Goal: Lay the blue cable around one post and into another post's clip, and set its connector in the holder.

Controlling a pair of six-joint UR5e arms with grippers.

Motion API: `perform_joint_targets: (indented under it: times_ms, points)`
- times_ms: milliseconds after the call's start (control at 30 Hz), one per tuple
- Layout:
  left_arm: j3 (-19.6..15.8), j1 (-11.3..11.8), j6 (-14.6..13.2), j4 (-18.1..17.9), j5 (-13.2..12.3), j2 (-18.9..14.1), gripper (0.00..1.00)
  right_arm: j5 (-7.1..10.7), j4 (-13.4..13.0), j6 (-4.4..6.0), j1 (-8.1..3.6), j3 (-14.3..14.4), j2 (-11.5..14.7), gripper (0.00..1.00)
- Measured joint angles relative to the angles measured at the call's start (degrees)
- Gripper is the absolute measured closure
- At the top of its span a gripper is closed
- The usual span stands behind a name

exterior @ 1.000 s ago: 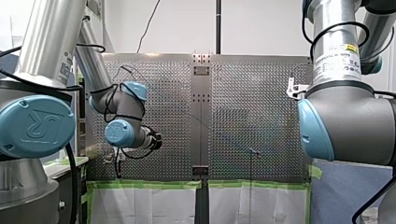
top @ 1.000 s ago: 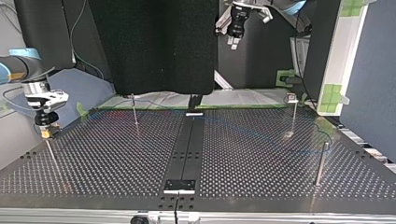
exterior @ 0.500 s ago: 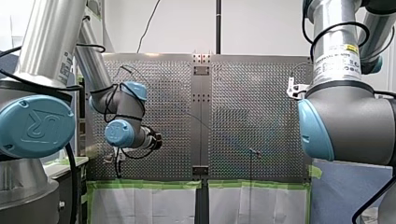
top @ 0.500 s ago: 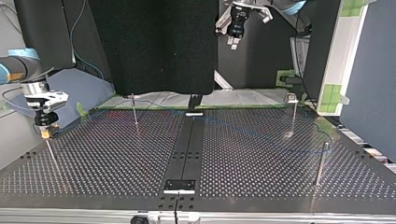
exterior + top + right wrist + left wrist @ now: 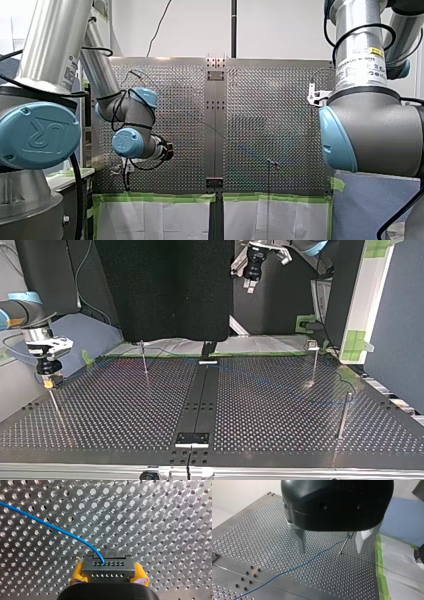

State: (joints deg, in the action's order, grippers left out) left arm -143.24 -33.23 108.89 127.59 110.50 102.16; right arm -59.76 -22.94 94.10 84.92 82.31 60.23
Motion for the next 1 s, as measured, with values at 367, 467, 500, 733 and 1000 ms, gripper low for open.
perform_joint_targets:
  times_ms: [367, 467, 500, 733, 1000]
  points:
    - [0.02, 0.01, 0.0, 0.04, 0.0, 0.0, 0.0, 0.0, 0.34, -2.74, -0.02, 0.01, 0.01, 1.0]
    - [0.01, 0.02, 0.0, -0.01, 0.0, 0.02, 0.0, 0.03, 0.29, -3.01, -0.03, 0.0, 0.01, 1.0]
    - [0.01, 0.02, 0.0, -0.03, 0.01, 0.01, 0.0, 0.04, 0.27, -3.05, -0.03, 0.01, 0.0, 1.0]
    - [0.04, 0.05, 0.0, -0.11, 0.01, 0.01, 0.0, 0.04, 0.0, -3.07, -0.04, -0.12, -0.01, 1.0]
    - [0.1, 0.07, 0.0, -0.06, 0.01, 0.0, 0.0, 0.26, -0.15, -2.44, -0.04, -0.29, -0.05, 1.0]
